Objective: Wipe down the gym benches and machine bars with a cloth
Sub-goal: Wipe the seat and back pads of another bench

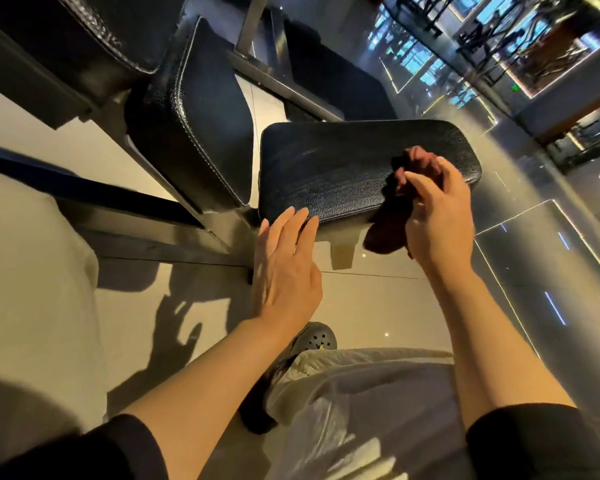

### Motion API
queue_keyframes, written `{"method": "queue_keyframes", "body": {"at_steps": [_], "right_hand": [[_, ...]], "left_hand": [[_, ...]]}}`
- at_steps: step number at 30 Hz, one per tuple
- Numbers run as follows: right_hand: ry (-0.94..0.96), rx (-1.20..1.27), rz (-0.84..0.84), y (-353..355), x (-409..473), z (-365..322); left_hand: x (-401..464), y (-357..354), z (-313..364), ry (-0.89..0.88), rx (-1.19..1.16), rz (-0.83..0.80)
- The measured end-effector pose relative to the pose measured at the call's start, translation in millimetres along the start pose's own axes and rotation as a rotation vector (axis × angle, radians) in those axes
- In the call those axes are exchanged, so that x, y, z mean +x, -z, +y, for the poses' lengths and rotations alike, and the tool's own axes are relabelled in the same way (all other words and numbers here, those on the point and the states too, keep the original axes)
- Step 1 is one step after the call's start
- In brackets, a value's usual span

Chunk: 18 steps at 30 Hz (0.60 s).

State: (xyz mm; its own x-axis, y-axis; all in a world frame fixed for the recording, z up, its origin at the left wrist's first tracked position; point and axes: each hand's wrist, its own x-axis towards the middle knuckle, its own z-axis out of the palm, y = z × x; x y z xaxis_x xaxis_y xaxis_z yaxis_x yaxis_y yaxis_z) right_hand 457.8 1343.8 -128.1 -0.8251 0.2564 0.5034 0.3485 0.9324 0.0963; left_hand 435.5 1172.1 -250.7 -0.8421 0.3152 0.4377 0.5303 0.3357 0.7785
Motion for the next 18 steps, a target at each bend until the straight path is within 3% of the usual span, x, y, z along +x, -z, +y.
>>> {"method": "queue_keyframes", "body": {"at_steps": [4,7,10,14,18], "right_hand": [[-0.001,-0.003,0.003,-1.4,-6.0,-8.5],[0.195,-0.043,-0.059,-5.3,-21.7,-39.4],[0.307,-0.118,-0.143,4.0,-20.9,-27.0],[0.18,-0.202,-0.13,25.3,-1.0,5.9],[-0.048,-0.04,-0.101,50.5,32.5,21.5]], "left_hand": [[9.0,-5.1,7.1,-0.059,0.007,-0.015],[14.9,-9.3,15.6,-0.078,0.006,-0.038],[20.1,-14.1,25.8,-0.082,-0.022,-0.054],[24.6,-19.5,30.8,-0.105,-0.031,-0.056],[31.1,-14.8,32.1,-0.098,-0.044,-0.045]]}}
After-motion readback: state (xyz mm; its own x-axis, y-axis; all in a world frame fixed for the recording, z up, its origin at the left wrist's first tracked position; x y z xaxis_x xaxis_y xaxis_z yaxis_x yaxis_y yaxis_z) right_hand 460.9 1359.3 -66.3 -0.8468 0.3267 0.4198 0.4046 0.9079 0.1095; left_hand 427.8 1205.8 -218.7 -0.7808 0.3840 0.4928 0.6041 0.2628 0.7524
